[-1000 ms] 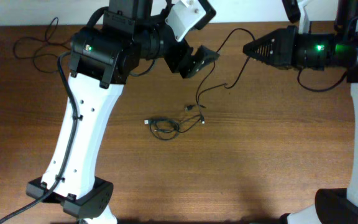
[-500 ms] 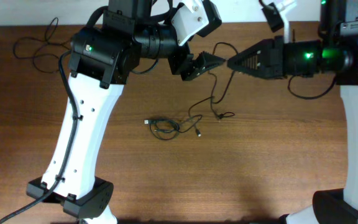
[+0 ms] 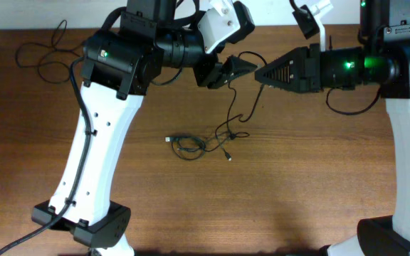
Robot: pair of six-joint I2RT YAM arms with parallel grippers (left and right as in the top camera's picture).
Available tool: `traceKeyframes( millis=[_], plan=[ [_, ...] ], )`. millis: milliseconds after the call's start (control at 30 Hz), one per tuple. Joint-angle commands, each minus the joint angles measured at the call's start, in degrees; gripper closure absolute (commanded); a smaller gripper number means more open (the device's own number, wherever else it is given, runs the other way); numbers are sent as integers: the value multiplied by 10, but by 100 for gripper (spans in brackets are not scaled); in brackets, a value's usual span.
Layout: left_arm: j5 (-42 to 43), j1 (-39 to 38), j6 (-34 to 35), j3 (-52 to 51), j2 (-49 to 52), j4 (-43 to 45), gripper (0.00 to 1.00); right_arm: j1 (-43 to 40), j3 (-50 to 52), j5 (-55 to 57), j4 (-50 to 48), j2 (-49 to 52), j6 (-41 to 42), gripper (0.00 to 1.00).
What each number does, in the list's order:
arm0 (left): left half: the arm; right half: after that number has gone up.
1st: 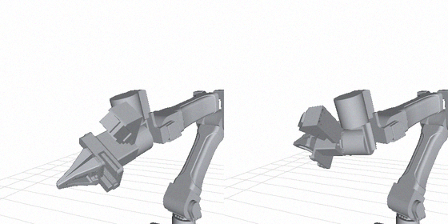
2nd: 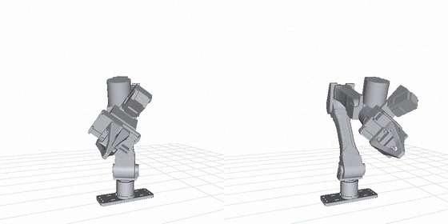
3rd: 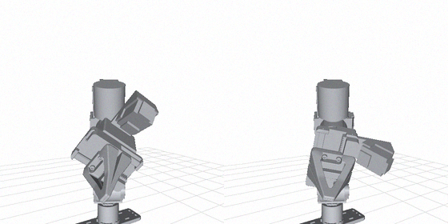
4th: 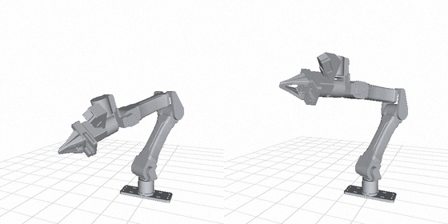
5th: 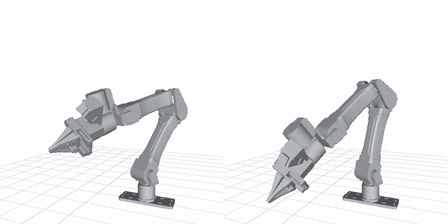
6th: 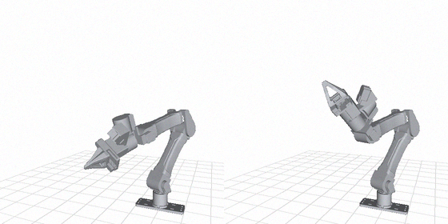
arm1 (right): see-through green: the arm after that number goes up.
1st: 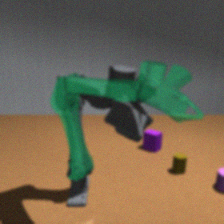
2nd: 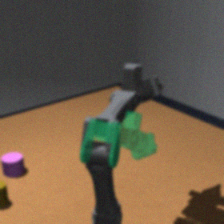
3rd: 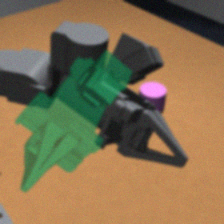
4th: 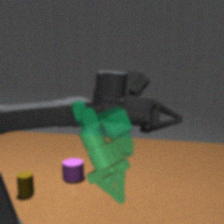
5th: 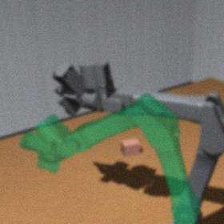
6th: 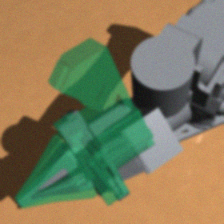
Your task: Untangle cables
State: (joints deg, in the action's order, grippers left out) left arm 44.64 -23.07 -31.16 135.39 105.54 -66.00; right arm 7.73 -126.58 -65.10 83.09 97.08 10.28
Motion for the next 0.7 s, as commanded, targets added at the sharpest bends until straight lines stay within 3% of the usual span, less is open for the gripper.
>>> traceKeyframes(
  millis=[0, 67, 333, 667],
  plan=[
    [15, -2, -11, 4, 5, -1, 46, 6, -5, -18, 9, 2, -9, 96],
    [41, -2, -44, 4, 5, -10, 48, 10, -5, -18, 10, 2, -9, 96],
    [51, -2, -47, 4, 7, -14, 48, 40, -5, -18, 7, 2, -11, 96],
    [51, -2, -47, 4, 6, -14, 91, 40, -5, -17, 7, 2, -11, 96]
  ],
)
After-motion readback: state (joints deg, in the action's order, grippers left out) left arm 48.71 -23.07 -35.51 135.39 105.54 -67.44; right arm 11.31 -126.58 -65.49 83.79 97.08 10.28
